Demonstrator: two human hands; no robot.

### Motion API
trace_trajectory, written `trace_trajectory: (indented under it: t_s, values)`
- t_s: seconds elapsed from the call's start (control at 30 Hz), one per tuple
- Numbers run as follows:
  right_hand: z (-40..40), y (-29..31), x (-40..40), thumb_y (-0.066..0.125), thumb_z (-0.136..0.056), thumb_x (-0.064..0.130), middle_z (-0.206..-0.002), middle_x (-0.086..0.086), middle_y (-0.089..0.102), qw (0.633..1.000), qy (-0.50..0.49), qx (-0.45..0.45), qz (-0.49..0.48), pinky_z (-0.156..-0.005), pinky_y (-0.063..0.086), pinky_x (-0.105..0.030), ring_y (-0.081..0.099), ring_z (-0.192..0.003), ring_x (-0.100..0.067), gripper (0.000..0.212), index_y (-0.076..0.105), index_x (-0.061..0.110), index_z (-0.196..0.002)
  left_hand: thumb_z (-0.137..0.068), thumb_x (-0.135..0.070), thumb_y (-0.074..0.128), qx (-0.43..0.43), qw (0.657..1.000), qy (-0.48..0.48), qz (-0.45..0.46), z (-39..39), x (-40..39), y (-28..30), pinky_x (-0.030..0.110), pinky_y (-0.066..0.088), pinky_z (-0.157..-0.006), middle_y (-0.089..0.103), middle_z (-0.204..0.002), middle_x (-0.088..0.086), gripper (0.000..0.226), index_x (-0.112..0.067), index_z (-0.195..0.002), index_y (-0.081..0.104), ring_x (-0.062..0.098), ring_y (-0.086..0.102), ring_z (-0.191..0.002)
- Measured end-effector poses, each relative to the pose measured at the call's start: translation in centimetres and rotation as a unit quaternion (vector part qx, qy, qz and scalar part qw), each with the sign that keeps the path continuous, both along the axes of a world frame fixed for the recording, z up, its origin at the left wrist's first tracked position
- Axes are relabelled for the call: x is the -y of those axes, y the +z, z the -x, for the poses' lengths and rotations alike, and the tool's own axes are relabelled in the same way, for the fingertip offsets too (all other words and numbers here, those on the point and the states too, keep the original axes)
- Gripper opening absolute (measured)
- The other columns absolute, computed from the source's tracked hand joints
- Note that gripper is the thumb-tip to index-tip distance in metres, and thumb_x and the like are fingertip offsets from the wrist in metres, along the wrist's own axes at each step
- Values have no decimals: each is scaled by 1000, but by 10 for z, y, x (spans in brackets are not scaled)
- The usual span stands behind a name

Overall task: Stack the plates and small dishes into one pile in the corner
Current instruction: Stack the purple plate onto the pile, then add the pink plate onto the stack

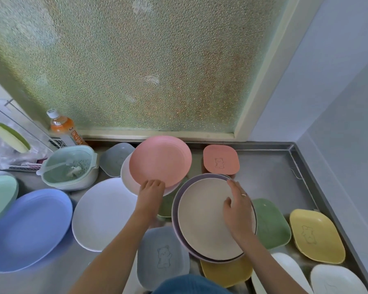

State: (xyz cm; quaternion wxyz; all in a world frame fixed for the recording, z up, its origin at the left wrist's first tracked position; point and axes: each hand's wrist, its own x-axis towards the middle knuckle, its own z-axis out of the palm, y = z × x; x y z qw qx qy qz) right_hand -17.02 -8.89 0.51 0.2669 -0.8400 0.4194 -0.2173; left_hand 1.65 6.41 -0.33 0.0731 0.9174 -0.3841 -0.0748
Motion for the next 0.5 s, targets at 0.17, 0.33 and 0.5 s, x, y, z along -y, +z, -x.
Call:
trace_trajectory:
  t_s: [0.17, 0.33, 0.5]
  values:
    - [-32, 15, -9, 49, -90, 3, -144, 7, 43, 987, 163, 14, -6, -94, 50, -34, 54, -118, -13, 61, 34, 30, -142, -92, -6, 49, 22, 996, 6, 84, 1, 4, 18, 44, 11, -119, 54, -134, 9, 39, -11, -130, 43, 30, 45, -128]
    - [-76, 37, -15, 54, -86, 2, -152, 11, 28, 967, 256, -1, 15, -69, 56, -36, 64, -92, -19, 80, 19, 44, -144, -91, -6, 48, -13, 984, -39, 175, 9, 17, 44, 51, 26, -113, 63, -122, 14, 29, -3, -119, 50, 33, 54, -120]
    - [-73, 46, -7, 59, -88, 13, -143, 2, 44, 972, 200, 11, 123, -74, 52, -37, 57, -108, -24, 28, 58, 23, -114, -82, -26, 38, 97, 971, -132, 175, 20, 8, 43, 54, 35, -106, 72, -103, 6, 38, -6, -104, 61, 25, 68, -98]
